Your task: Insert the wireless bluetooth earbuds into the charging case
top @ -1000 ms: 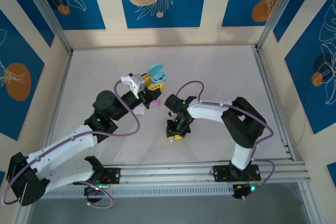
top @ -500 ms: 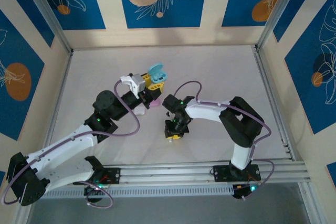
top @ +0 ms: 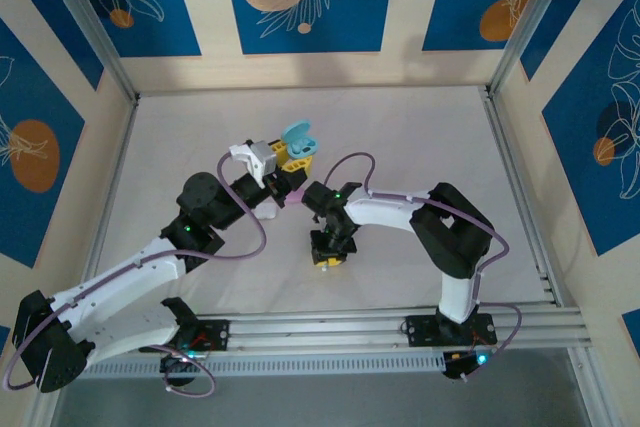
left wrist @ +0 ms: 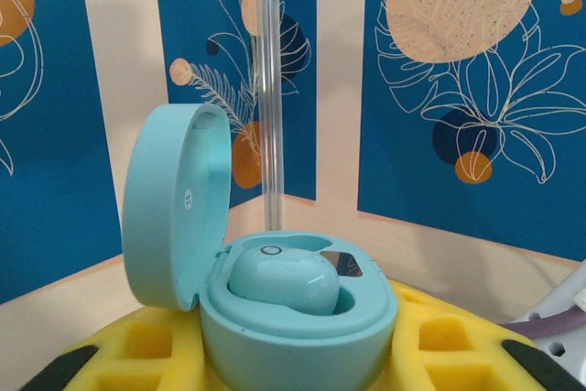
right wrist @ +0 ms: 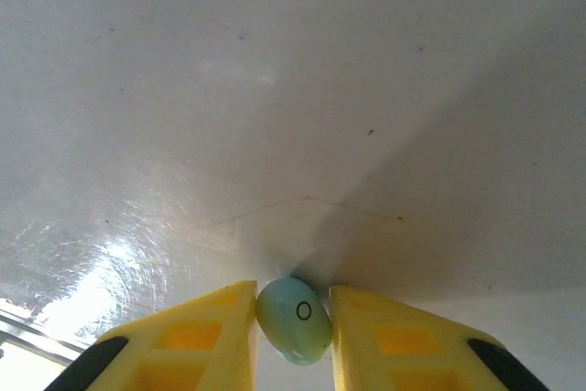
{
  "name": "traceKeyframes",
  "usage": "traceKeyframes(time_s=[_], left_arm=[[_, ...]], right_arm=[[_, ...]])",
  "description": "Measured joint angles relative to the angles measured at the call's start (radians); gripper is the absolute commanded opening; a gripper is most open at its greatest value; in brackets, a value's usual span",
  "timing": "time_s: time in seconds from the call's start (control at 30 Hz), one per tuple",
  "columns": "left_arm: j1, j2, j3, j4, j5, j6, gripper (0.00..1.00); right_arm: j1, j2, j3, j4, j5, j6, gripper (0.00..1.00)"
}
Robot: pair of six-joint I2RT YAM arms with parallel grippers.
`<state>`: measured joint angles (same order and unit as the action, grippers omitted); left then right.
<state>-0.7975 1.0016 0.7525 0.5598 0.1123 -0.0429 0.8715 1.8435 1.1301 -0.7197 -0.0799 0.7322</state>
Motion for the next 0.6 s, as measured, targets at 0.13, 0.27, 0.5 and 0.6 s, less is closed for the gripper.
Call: traceKeyframes(time_s=[0.13,0.27,0.5,0.6], left_arm=[[0.000,0.000,0.000,0.000,-0.003,0.000,0.24],[0.000,0.000,0.000,0.000,-0.003,0.000,0.24],[0.000,0.002,0.000,0.000,-0.003,-0.002,0.24],[0.000,0.002,0.000,0.000,-0.003,-0.002,0.24]], right_arm=[[-0.004,-0.021,-0.002,0.001,0.014,0.000,0.23],[-0.035,-0.112,-0.024,0.001,0.026,0.001,0.23],[-0.157,-0.293,-0.074,0.019,0.036,0.001,0.23],[-0.211,-0.317,-0.113,0.034,0.034,0.001,0.23]])
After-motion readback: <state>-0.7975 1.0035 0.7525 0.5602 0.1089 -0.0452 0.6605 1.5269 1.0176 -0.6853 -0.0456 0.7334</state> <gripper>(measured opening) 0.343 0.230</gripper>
